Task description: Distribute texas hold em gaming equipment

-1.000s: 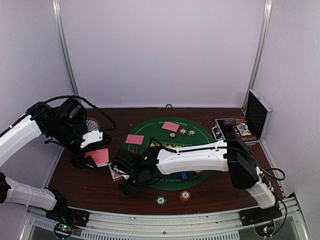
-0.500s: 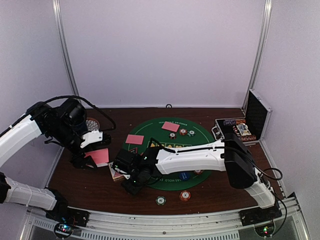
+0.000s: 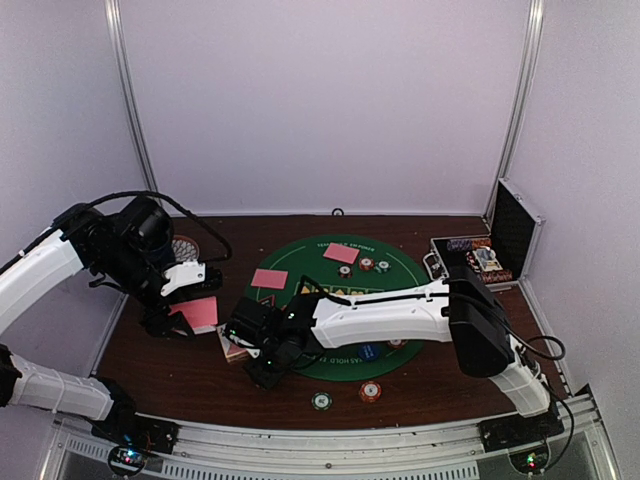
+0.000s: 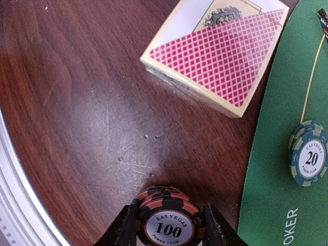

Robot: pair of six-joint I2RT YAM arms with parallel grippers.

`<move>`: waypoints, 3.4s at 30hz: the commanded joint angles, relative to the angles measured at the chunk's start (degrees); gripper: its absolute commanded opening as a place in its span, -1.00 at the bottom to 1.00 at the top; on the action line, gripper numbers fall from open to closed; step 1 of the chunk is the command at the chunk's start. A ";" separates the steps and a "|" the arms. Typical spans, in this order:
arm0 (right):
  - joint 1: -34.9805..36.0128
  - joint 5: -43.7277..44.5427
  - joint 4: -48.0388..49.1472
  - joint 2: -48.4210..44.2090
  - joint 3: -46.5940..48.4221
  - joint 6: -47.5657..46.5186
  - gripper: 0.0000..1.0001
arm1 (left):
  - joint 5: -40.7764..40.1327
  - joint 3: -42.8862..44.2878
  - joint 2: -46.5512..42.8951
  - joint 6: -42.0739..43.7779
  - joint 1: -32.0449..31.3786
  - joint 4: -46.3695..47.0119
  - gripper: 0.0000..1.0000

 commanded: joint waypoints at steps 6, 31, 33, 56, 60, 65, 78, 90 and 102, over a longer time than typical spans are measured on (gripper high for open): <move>-2.62 1.70 1.24 -9.08 -2.89 0.82 -0.62 | 0.61 0.34 -1.11 -0.04 0.36 0.48 -1.00; -8.98 3.77 2.40 -1.06 -6.52 3.62 -0.64 | 0.70 0.27 -0.96 -0.09 0.38 0.74 -1.00; -9.11 3.77 2.33 -0.60 -6.43 3.71 -0.59 | 0.66 0.34 -1.08 -0.09 0.36 0.73 -1.00; -5.40 8.16 0.42 -10.80 -9.51 3.54 0.48 | 0.97 0.89 -0.57 0.00 0.37 0.67 -1.00; -3.79 4.72 2.23 -11.42 -10.96 4.75 0.54 | 0.84 0.84 -0.62 0.00 0.35 0.70 -1.00; -1.54 0.72 4.95 -10.34 -10.96 5.03 0.58 | 0.97 0.57 -0.76 -0.18 0.36 0.74 -1.00; -0.25 -1.44 3.80 -2.69 -4.96 4.05 0.59 | 1.07 0.39 -1.19 -0.25 0.31 0.74 -1.00; 0.01 -0.87 3.36 0.03 -2.44 3.29 0.20 | 1.10 0.13 -1.50 -0.17 0.36 0.71 -1.00; 0.39 0.05 2.90 -0.79 -2.09 3.01 -0.14 | 1.45 0.13 -1.46 -0.26 0.37 0.68 -1.00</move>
